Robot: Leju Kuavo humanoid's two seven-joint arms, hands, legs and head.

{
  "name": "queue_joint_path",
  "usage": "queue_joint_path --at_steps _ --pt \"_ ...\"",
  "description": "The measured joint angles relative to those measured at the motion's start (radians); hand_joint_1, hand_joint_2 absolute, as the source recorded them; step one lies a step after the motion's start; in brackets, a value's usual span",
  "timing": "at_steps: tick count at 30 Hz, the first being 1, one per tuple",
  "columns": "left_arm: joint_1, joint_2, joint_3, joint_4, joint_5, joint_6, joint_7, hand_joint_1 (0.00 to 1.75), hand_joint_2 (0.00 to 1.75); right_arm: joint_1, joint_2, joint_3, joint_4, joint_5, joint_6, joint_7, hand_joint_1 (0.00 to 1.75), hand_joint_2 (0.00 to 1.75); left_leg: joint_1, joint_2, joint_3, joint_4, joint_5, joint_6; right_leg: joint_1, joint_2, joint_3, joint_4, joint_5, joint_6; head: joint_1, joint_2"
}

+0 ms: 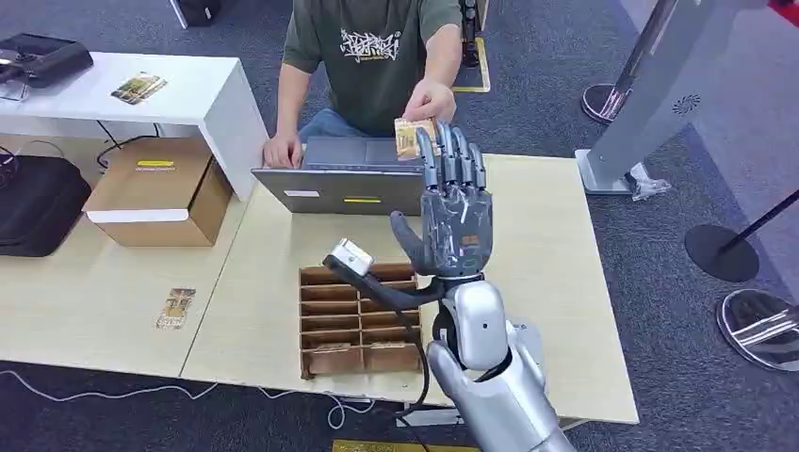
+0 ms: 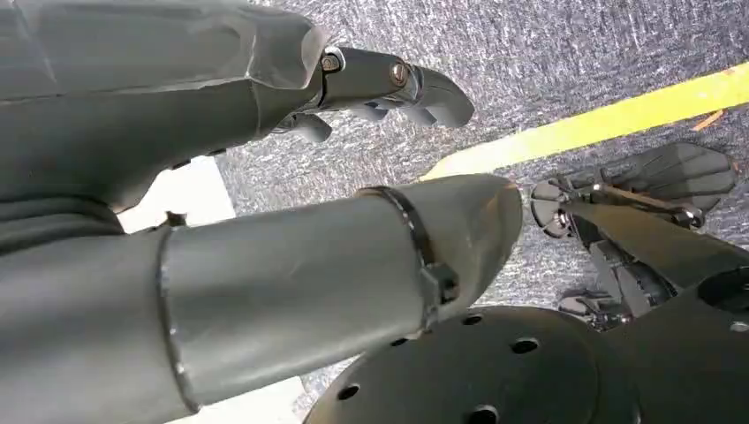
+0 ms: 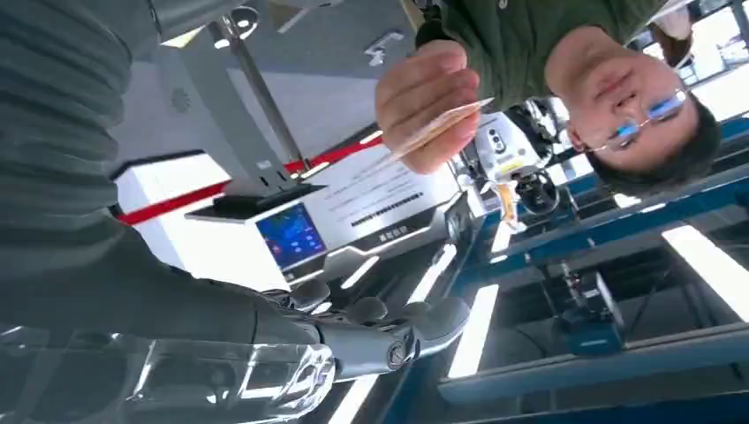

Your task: Pass the card to the sensor for recognition and then transmit it.

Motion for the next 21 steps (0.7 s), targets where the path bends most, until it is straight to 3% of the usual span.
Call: queue_joint_path --at_steps 10,21 --pt "-0.004 0.016 -0.005 0.023 0.003 -0.009 0.010 0.00 0.00 -0.114 0.028 0.033 0.170 0.009 -0.052 -0.018 0.00 1.75 0.000 0.000 0.000 0.000 0.000 0.000 0.000 0.000 0.000 0.000 0.000 0.000 0.000 0.000" --pt "-0.005 0.034 -0.026 0.037 0.000 -0.017 0.012 0.00 0.00 -0.127 0.027 0.036 0.200 0.017 -0.128 -0.025 0.00 1.75 0.000 0.000 0.000 0.000 0.000 0.000 0.000 0.000 0.000 0.000 0.000 0.000 0.000 0.000"
